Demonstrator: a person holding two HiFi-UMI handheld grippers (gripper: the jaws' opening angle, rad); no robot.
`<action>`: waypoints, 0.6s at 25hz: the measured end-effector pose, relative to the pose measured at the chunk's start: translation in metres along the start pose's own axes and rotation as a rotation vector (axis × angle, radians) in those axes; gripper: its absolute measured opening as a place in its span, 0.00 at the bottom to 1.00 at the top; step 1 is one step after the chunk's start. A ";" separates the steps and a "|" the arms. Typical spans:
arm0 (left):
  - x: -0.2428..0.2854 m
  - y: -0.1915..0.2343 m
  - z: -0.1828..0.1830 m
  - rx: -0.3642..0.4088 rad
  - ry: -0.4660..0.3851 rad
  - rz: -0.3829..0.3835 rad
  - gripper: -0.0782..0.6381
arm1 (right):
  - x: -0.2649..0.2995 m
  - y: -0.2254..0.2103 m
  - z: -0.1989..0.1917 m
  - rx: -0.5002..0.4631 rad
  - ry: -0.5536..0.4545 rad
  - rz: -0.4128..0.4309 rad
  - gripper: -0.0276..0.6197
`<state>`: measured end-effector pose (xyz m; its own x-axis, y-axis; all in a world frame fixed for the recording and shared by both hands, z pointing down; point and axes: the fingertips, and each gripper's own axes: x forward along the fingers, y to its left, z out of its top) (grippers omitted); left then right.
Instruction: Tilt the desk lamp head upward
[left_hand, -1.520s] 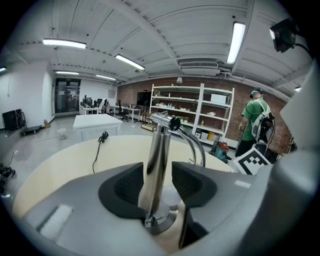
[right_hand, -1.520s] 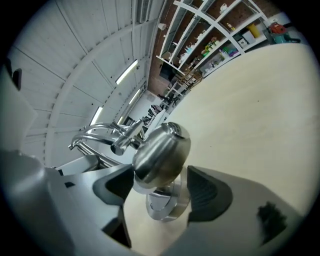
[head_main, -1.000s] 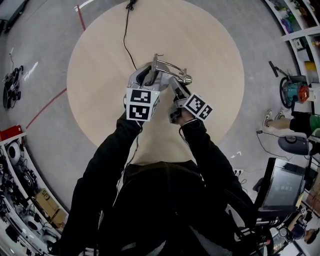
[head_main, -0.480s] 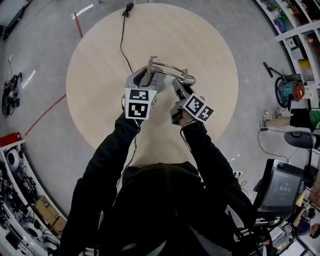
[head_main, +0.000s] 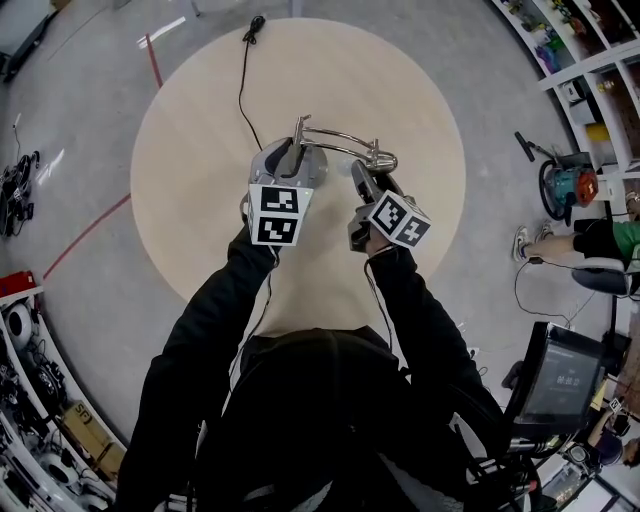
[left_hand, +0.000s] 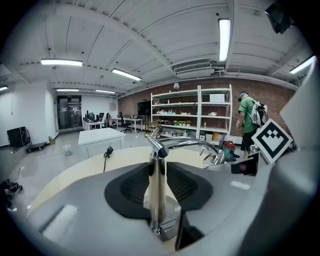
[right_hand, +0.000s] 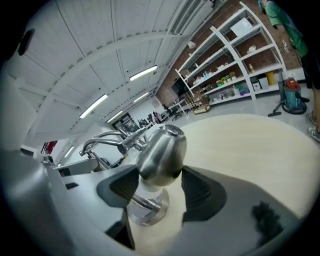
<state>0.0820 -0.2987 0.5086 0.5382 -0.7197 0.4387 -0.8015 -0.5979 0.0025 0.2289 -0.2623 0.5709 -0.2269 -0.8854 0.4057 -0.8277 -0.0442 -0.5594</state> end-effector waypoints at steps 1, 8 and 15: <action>0.001 0.000 -0.001 -0.004 0.003 -0.001 0.27 | -0.002 0.000 0.004 -0.014 -0.004 -0.007 0.47; 0.002 0.000 -0.002 -0.045 0.033 -0.009 0.28 | -0.018 0.007 0.029 -0.131 -0.052 -0.050 0.47; 0.007 -0.002 -0.005 -0.057 0.032 -0.017 0.28 | -0.021 0.007 0.051 -0.255 -0.076 -0.074 0.47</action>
<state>0.0862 -0.3012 0.5163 0.5442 -0.6973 0.4665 -0.8063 -0.5883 0.0614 0.2543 -0.2672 0.5215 -0.1301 -0.9168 0.3775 -0.9452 -0.0003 -0.3264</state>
